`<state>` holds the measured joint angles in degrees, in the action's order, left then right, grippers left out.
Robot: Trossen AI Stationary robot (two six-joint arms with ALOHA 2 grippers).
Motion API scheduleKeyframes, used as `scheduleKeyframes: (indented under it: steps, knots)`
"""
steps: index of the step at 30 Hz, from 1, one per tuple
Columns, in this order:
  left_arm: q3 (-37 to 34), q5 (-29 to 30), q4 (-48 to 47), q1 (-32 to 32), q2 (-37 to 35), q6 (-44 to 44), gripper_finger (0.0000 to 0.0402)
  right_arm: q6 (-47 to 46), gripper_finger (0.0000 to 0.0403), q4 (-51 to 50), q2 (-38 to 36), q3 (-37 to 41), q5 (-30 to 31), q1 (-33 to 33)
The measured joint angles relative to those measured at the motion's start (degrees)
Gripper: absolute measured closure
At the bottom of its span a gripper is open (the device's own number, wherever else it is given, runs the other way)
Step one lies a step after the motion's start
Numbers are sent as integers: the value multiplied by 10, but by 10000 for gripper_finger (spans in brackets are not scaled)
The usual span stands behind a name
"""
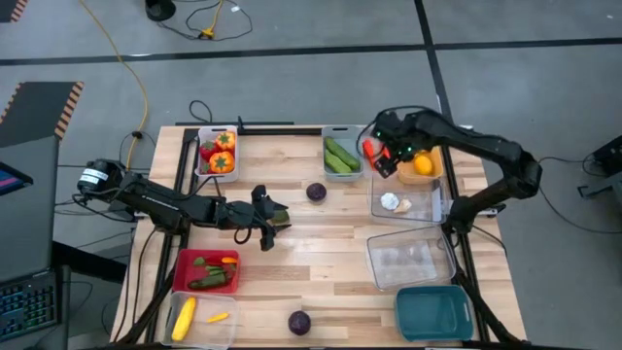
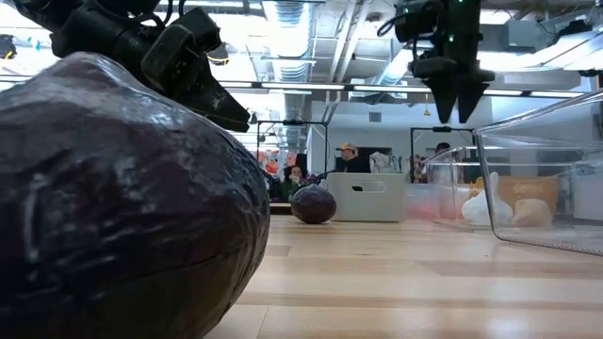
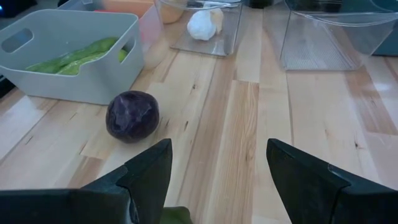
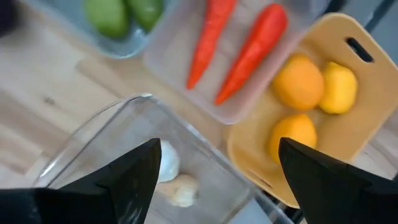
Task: Sort produce into baskets
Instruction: Put the green lime into the blue bin
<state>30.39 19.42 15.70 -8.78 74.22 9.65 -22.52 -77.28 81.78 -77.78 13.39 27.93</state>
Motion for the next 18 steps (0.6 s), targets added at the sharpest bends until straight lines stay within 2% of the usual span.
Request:
scheduleKeyframes:
  steps: [7,14,18]
  knots:
    - [0,0,2,0,0,0,152,-16,53,29,0,0,0,-84]
    - [1,0,-8,0,0,6,152,-15,53,110,0,0,5,-161]
    - [26,10,-51,1,0,-19,152,-15,53,155,0,0,5,-196]
